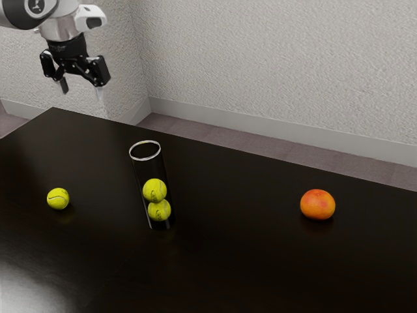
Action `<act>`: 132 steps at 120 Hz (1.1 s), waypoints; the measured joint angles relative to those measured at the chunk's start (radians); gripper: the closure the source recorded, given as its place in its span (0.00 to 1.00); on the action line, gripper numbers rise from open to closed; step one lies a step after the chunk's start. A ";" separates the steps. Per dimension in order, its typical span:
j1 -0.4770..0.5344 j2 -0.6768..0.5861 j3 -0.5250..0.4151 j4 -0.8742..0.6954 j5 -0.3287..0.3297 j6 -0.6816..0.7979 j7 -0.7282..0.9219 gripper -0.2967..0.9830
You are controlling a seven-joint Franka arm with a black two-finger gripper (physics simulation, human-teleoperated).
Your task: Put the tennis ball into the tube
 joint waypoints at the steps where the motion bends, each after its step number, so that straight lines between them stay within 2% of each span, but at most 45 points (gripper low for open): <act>1: 0.001 0.000 0.000 0.000 0.000 0.001 0.000 0.23; 21: 0.020 -0.021 0.002 -0.042 -0.005 0.018 -0.002 0.23; 33: 0.121 -0.047 0.003 -0.136 -0.031 0.045 -0.003 0.23; 44: 0.205 -0.046 0.003 -0.283 -0.043 0.098 -0.006 0.23; 57: 0.255 0.015 0.036 -0.386 -0.069 0.174 -0.009 0.23; 82: 0.397 0.162 0.047 -0.413 -0.091 0.295 0.027 0.23; 104: 0.359 0.228 0.046 -0.410 -0.098 0.364 0.075 0.23; 132: 0.390 0.341 0.046 -0.398 -0.164 0.455 0.156 0.23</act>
